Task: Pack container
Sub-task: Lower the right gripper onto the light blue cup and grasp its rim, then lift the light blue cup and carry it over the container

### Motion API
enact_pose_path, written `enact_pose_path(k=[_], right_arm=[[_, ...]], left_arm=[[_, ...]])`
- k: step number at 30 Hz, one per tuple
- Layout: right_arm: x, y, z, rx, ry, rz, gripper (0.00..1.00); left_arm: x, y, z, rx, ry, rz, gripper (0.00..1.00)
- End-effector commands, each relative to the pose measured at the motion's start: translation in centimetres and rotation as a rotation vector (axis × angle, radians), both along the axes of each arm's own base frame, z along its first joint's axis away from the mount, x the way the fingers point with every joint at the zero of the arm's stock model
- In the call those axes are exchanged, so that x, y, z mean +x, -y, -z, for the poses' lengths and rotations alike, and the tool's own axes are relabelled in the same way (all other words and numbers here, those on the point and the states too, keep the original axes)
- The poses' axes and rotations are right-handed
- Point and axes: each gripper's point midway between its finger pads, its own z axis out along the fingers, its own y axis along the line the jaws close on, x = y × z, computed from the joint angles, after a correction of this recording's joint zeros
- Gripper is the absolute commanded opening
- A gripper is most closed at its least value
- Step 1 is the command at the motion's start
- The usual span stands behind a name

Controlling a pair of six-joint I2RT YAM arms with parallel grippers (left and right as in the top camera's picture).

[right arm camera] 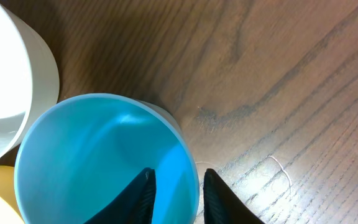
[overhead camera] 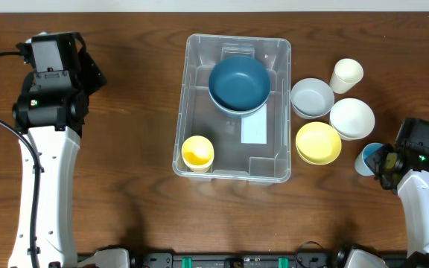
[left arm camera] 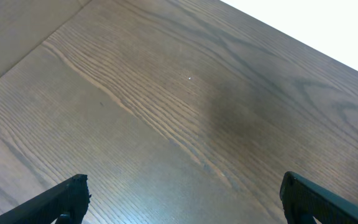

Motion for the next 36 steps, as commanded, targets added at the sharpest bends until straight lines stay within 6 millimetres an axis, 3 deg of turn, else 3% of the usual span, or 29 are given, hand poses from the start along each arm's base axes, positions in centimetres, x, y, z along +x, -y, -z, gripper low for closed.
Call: enact_pose_path(k=[1, 12, 17, 21, 24, 29, 33, 35, 36], right_arm=[[-0.4, 0.2, 0.4, 0.002, -0.013, 0.014, 0.22], [-0.5, 0.1, 0.8, 0.009, -0.031, 0.014, 0.21], [-0.4, 0.2, 0.8, 0.001, -0.031, 0.004, 0.02], [-0.1, 0.4, 0.1, -0.028, -0.036, -0.064, 0.01], [0.2, 0.6, -2.0, -0.048, -0.022, -0.091, 0.01], [1.9, 0.6, -8.7, -0.092, 0.111, -0.141, 0.01], [4.6, -2.3, -14.8, -0.03, 0.299, -0.309, 0.01], [5.8, -4.7, -18.2, -0.013, 0.363, -0.436, 0.01], [6.0, -5.2, -18.7, -0.012, 0.371, -0.46, 0.01]], left_arm=[[-0.1, -0.5, -0.6, 0.022, 0.007, -0.012, 0.98], [-0.1, -0.5, -0.6, 0.021, 0.007, -0.013, 0.98], [-0.1, -0.5, -0.6, 0.022, 0.007, -0.012, 0.98], [-0.1, -0.5, -0.6, 0.021, 0.007, -0.013, 0.98], [-0.1, -0.5, -0.6, 0.021, 0.007, -0.013, 0.98], [-0.1, -0.5, -0.6, 0.022, 0.007, -0.012, 0.98], [-0.1, -0.5, -0.6, 0.022, 0.007, -0.012, 0.98], [-0.1, -0.5, -0.6, 0.021, 0.007, -0.013, 0.98], [-0.1, -0.5, -0.6, 0.021, 0.007, -0.013, 0.98]])
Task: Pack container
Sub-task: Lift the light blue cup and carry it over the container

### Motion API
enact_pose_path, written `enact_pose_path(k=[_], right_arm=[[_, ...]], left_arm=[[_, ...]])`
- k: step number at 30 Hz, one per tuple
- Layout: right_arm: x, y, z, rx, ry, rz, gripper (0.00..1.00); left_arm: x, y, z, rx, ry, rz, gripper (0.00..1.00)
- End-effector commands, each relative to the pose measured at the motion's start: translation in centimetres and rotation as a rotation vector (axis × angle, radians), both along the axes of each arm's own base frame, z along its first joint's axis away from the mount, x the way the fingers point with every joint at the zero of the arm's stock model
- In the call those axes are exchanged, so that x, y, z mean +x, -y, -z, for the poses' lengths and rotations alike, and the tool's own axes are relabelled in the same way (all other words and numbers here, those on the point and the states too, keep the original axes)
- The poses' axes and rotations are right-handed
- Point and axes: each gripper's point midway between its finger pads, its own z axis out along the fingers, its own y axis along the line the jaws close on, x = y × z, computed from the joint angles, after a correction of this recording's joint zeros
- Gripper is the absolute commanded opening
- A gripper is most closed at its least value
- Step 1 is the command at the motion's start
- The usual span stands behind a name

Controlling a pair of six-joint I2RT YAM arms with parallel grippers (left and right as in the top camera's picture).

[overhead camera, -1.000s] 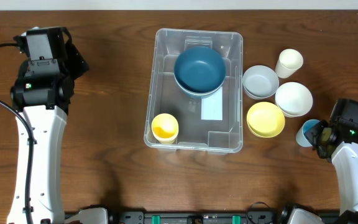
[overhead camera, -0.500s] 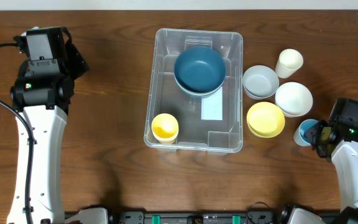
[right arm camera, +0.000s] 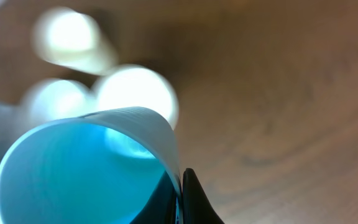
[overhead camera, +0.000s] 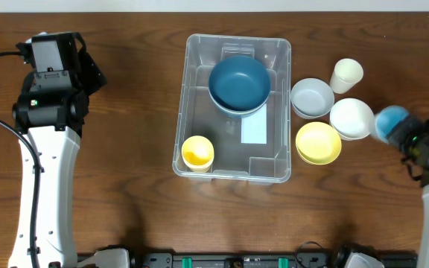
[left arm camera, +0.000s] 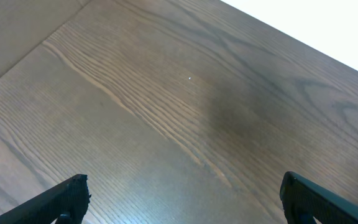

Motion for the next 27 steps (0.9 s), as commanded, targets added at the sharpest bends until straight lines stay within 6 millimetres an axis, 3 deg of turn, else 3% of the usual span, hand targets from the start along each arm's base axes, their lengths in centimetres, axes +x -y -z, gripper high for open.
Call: enact_pose_path(k=[1, 6, 11, 14, 18, 21, 27], right_arm=[[2.1, -4.7, -4.5, 0.018, 0.104, -0.262, 0.01], [3.8, -12.3, -7.5, -0.044, 0.138, -0.568, 0.01], [6.0, -19.7, -7.8, -0.146, 0.14, -0.768, 0.01], [7.0, -24.7, -6.5, -0.19, 0.122, -0.898, 0.01], [8.3, -29.1, -3.5, -0.265, 0.061, -0.98, 0.01], [9.1, -31.8, -1.2, -0.294, 0.03, -1.037, 0.01], [10.0, -35.1, 2.6, -0.317, -0.007, -1.119, 0.01]], left_arm=[[-0.1, -0.5, -0.6, 0.021, 0.006, -0.012, 0.98], [-0.1, -0.5, -0.6, 0.021, 0.006, -0.012, 0.98], [-0.1, -0.5, -0.6, 0.021, 0.006, -0.012, 0.98], [-0.1, -0.5, -0.6, 0.021, 0.006, -0.012, 0.98], [-0.1, -0.5, -0.6, 0.021, 0.006, -0.012, 0.98], [-0.1, -0.5, -0.6, 0.021, 0.006, -0.012, 0.98], [-0.1, -0.5, -0.6, 0.021, 0.006, -0.012, 0.98]])
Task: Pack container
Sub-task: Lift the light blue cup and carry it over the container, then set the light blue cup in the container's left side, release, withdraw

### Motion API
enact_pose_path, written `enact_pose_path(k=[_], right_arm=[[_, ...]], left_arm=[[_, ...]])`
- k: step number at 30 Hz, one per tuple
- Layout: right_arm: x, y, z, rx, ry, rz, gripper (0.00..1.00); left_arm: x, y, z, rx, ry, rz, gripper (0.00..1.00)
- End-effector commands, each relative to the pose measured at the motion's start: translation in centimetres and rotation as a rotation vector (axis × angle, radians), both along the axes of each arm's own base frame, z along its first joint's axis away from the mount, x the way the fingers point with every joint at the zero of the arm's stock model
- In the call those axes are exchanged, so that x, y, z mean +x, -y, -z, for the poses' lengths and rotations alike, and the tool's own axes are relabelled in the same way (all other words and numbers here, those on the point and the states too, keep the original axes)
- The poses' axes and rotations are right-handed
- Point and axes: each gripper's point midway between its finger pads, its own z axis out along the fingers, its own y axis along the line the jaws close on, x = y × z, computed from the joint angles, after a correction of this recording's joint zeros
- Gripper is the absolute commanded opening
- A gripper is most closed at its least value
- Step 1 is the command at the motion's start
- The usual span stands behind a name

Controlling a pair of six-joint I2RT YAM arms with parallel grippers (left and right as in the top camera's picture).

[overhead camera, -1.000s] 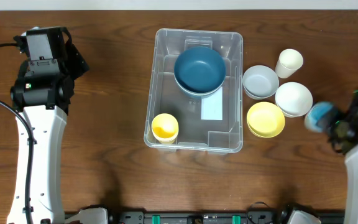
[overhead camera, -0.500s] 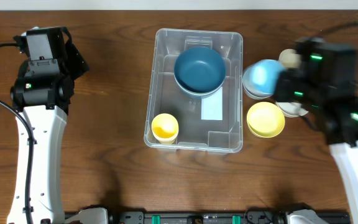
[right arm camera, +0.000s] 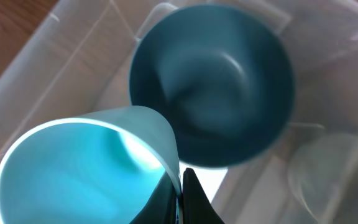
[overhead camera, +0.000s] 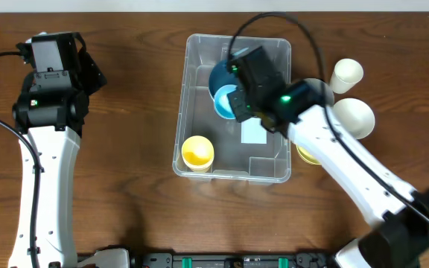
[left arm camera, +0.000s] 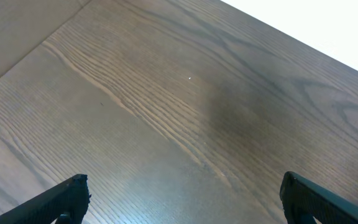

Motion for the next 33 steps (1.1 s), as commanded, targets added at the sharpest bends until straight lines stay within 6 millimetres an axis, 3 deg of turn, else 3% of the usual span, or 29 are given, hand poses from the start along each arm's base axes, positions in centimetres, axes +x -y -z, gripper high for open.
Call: enact_pose_path(k=[1, 9, 15, 33], right_arm=[[0.6, -1.4, 0.3, -0.037, 0.033, -0.042, 0.01], [-0.2, -4.9, 4.3, -0.075, -0.014, -0.126, 0.01], [-0.8, -5.9, 6.5, -0.105, -0.051, -0.152, 0.01], [-1.4, -6.8, 6.8, -0.065, -0.081, -0.182, 0.01]], left_arm=[[-0.1, -0.5, -0.6, 0.022, 0.007, -0.012, 0.98], [-0.1, -0.5, -0.6, 0.021, 0.007, -0.013, 0.98], [-0.1, -0.5, -0.6, 0.022, 0.007, -0.012, 0.98], [-0.1, -0.5, -0.6, 0.021, 0.007, -0.013, 0.98]])
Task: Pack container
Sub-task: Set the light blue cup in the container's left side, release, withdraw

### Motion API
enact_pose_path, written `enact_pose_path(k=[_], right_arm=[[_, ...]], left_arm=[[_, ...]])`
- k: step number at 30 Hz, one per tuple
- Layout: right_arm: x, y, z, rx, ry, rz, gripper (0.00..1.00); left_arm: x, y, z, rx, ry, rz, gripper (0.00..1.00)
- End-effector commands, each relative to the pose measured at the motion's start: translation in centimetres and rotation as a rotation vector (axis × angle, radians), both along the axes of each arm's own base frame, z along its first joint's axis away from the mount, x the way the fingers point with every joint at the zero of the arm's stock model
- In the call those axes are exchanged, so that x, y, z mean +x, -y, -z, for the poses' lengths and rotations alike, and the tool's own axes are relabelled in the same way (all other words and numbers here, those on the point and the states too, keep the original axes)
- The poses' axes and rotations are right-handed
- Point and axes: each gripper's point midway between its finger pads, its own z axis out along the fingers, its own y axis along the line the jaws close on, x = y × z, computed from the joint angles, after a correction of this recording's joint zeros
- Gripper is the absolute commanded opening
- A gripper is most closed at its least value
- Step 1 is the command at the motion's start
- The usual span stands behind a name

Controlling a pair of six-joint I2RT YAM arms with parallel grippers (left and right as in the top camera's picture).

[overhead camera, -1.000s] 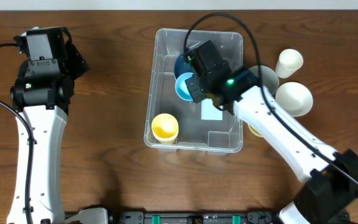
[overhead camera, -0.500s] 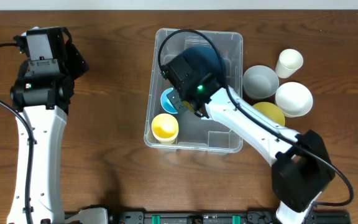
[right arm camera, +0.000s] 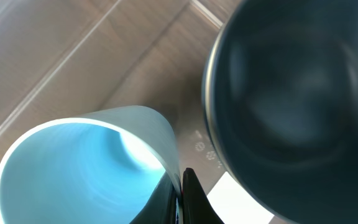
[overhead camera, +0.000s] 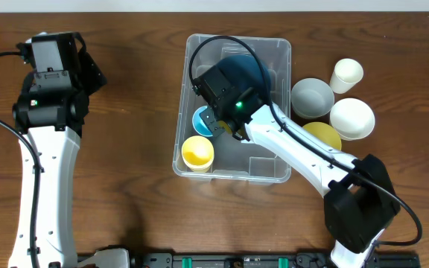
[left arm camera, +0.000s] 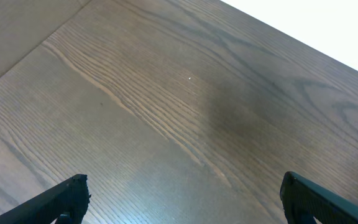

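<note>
The clear plastic container (overhead camera: pixel 187 74) sits mid-table. Inside it are a dark blue bowl (overhead camera: pixel 246 71) at the back and a yellow cup (overhead camera: pixel 197 152) at the front left. My right gripper (overhead camera: pixel 213 123) is inside the container, shut on the rim of a light blue cup (overhead camera: pixel 200 119) just behind the yellow cup. In the right wrist view the blue cup (right arm camera: pixel 73 168) fills the lower left, its wall pinched by the fingers (right arm camera: pixel 188 199), with the dark bowl (right arm camera: pixel 297 99) to the right. My left gripper (left arm camera: pixel 182 199) hangs open over bare wood at the far left.
Right of the container stand a grey bowl (overhead camera: pixel 311 97), a cream cup (overhead camera: pixel 347 74), a white bowl (overhead camera: pixel 351 117) and a yellow bowl (overhead camera: pixel 326 135) partly under my right arm. A white label (right arm camera: pixel 253 199) lies on the container floor.
My right gripper has moved with the blue cup from beside the dark blue bowl at the container's back to the left front, close behind the yellow cup. The left arm is unchanged.
The blue cup first stood on the table at the far right with my right gripper's fingers astride its rim. Then the gripper held it lifted near the white bowl. Later it was over the container by the dark bowl, and now low by the yellow cup.
</note>
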Motion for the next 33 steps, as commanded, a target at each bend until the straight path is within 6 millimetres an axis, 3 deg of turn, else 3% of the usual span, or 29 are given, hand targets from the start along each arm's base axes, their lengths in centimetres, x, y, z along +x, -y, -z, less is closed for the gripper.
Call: enact_pose_path(k=[1, 7, 22, 25, 30, 33], right_arm=[[-0.3, -1.3, -0.8, 0.036, 0.003, -0.037, 0.01], [0.0, -1.6, -0.8, 0.05, 0.011, -0.026, 0.01], [0.3, -1.9, 1.6, 0.042, -0.024, 0.008, 0.01], [0.5, -1.9, 1.6, 0.045, -0.02, 0.01, 0.2], [0.9, -2.2, 1.0, 0.064, 0.0, 0.01, 0.27], [1.2, -2.2, -0.3, 0.085, 0.024, 0.013, 0.3]], left_arm=[[-0.1, -0.5, -0.6, 0.022, 0.007, -0.012, 0.98], [-0.1, -0.5, -0.6, 0.022, 0.006, -0.012, 0.98], [-0.1, -0.5, -0.6, 0.022, 0.007, -0.012, 0.98], [-0.1, -0.5, -0.6, 0.022, 0.006, -0.012, 0.98], [-0.1, -0.5, -0.6, 0.022, 0.006, -0.012, 0.98], [-0.1, -0.5, -0.6, 0.022, 0.006, -0.012, 0.98]])
